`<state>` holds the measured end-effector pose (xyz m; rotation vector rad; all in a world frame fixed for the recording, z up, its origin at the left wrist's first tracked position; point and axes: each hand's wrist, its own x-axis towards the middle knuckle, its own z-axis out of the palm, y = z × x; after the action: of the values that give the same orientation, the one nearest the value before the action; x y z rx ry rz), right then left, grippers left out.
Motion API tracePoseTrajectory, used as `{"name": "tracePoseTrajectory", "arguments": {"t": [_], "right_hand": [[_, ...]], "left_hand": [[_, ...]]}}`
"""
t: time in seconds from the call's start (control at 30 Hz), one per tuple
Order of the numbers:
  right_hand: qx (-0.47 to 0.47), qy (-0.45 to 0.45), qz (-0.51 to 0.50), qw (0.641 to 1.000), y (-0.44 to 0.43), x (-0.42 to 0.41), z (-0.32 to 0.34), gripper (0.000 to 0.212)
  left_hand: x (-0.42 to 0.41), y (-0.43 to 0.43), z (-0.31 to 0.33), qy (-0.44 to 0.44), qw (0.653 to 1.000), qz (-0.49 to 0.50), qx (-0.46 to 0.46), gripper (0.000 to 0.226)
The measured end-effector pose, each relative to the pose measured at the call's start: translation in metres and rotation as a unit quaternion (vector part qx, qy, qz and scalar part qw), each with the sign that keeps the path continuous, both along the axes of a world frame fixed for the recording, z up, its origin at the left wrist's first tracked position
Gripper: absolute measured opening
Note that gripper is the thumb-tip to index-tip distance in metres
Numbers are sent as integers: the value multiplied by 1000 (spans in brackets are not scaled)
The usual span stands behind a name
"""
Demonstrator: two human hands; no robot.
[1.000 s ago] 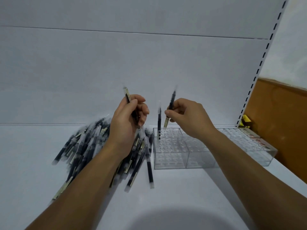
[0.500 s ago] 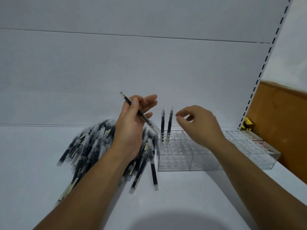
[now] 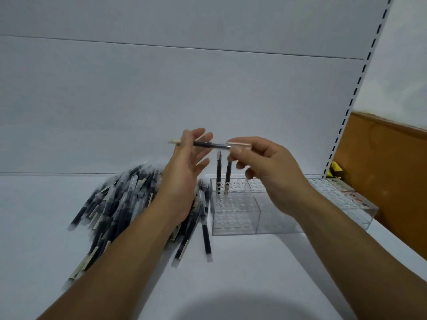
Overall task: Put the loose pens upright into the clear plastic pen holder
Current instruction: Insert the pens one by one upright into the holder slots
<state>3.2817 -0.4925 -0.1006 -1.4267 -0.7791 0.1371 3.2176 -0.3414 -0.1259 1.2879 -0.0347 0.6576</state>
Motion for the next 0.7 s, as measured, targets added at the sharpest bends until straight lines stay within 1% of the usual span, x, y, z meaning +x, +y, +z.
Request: {"name": "tracePoseTrajectory", "arguments": {"t": [0.03,0.07,0.1,0.13,0.2,0.23,0.27,0.33,0.4,0.47,0.53,0.7], "right_hand": [[27,17,-9,999,-5,3,3,8],[53,31,-22,998,-10,7,6,7],[73,45,-36,996,-15,11,10,6],[94,59,-47,993,-21,15,13,8],[131,82,-64,986,-33,23,20,15],[138,82,-76,984,-39,27,22,15],[130,69,-95,984,-46,30,25,14],[76,12,-148,986,-52,36,27,14],[19,-50,-181,982,-50,40,26,13],[-23,-84,-186,979,-41,42,24,11],[-51,-105,-190,975,-31,44,21,11],[-79,-120,-176,974,-16,48,19,15]], "left_hand": [[-1,1,-2,41,996,52,62,47],[-2,3,-5,73,984,98,128,46],[-3,7,-7,97,970,123,185,42],[-4,10,-8,118,960,125,223,41],[-5,12,-11,151,946,107,267,45],[-4,13,-12,164,929,118,310,44],[-4,13,-14,179,902,134,368,42],[-4,11,-16,211,856,138,451,43],[-3,9,-17,242,837,119,475,48],[-3,9,-18,252,830,119,482,50],[-2,10,-19,253,830,127,481,47],[0,10,-21,255,838,132,463,43]]}}
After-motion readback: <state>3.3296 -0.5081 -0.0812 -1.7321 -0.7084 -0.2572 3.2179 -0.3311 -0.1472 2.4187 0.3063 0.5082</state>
